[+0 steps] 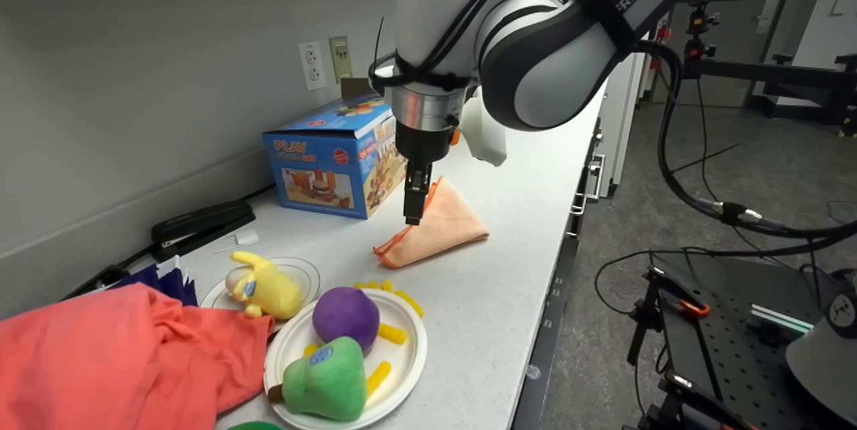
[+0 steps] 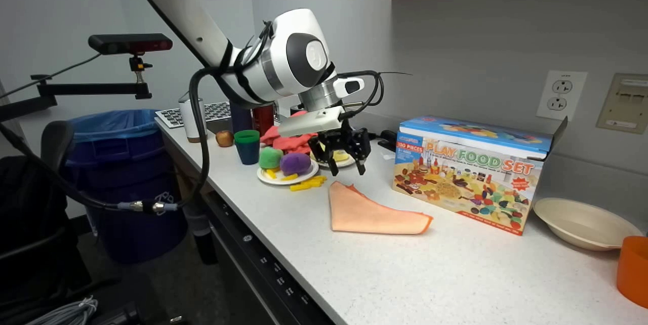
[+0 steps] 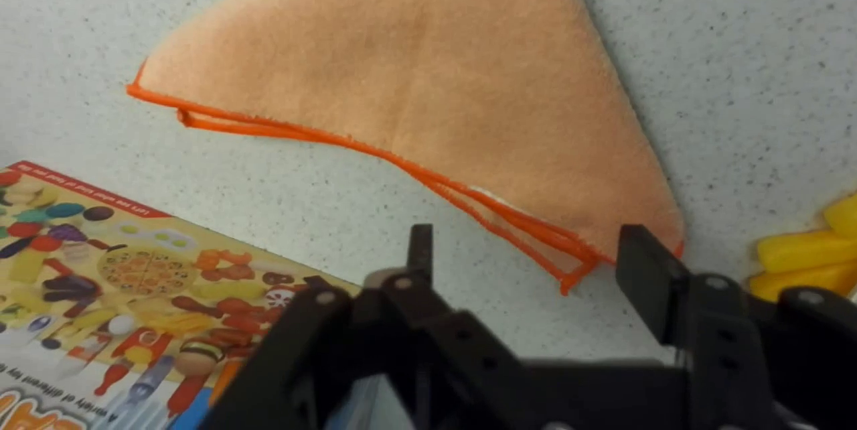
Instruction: Fold the towel diagonally three times
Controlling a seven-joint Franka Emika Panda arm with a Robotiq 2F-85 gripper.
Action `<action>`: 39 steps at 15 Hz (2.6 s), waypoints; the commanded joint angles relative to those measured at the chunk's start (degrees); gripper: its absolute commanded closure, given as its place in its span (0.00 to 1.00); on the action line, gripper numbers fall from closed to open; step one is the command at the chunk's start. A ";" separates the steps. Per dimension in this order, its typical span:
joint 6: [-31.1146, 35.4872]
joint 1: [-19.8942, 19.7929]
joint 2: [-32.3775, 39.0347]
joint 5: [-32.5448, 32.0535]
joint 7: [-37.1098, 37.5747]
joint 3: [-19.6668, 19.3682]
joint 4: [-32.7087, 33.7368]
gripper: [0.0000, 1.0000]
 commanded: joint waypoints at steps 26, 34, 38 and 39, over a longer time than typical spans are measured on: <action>0.41 -3.17 2.75 5.00 1.51 -7.46 2.33 0.00; 0.56 -2.76 8.02 5.93 15.30 -11.45 6.73 0.00; -0.10 -2.48 7.75 5.56 17.13 -12.10 6.01 0.00; -0.08 -2.38 8.31 5.61 18.17 -12.34 6.42 0.00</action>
